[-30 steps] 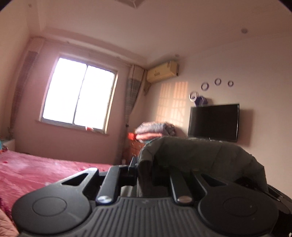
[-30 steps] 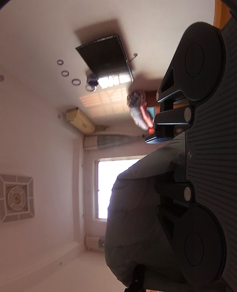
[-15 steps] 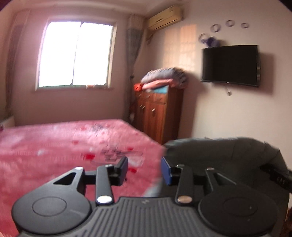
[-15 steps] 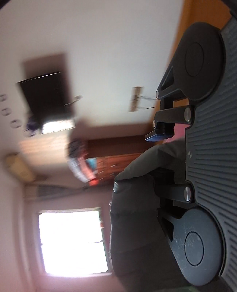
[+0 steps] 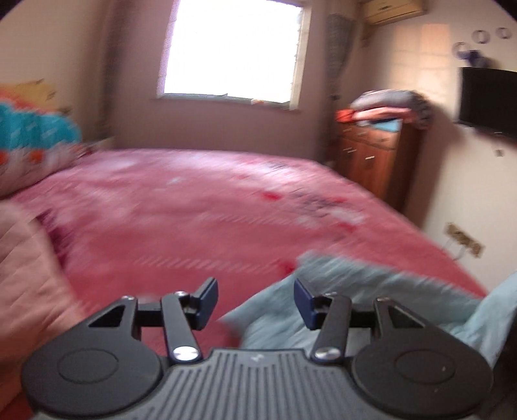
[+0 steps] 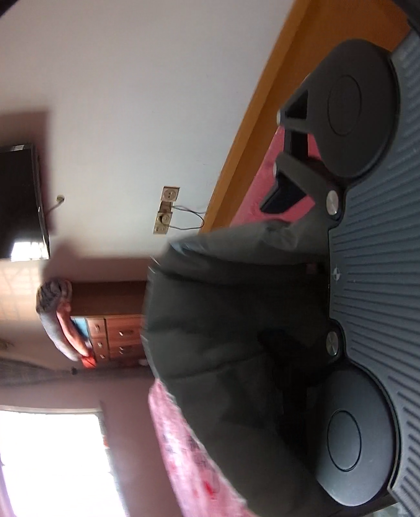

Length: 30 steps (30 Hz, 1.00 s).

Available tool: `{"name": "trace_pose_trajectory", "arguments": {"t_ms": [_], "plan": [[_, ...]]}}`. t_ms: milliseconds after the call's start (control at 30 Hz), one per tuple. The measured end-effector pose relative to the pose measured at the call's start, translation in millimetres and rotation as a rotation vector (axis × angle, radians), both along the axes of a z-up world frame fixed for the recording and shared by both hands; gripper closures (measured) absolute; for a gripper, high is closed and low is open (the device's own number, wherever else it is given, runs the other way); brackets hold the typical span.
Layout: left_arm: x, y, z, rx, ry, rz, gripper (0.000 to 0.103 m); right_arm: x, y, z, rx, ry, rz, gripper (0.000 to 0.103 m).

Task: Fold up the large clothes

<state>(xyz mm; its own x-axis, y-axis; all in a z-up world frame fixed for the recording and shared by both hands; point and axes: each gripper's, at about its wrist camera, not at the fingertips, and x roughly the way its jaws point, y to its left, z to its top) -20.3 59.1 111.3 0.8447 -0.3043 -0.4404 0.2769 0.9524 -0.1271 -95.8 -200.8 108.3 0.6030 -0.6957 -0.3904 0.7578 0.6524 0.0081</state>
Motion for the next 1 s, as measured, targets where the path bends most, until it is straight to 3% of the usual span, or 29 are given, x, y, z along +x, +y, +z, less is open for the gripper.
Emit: {"name": "trace_pose_trajectory", "arguments": {"t_ms": [200,433,567,667,833,1000], "plan": [[-5,51,-29,0.039,0.054,0.123,0.051,9,40,-3,-0.078,0.098,0.079,0.000],[-2,66,-30,0.115,-0.094,0.161,0.033,-5,62,-3,-0.071,0.123,0.140,0.000],[26,70,-35,0.194,-0.204,0.138,0.032,-17,74,-5,-0.051,0.132,0.194,0.000],[58,69,-45,0.297,-0.269,0.106,0.032,-14,76,-5,-0.048,0.144,0.229,0.000],[106,65,-64,0.405,-0.313,0.045,0.028,-3,83,-8,-0.037,0.181,0.266,0.000],[136,77,-92,0.516,-0.311,0.061,0.028,17,92,-12,-0.061,0.216,0.296,0.000]]}}
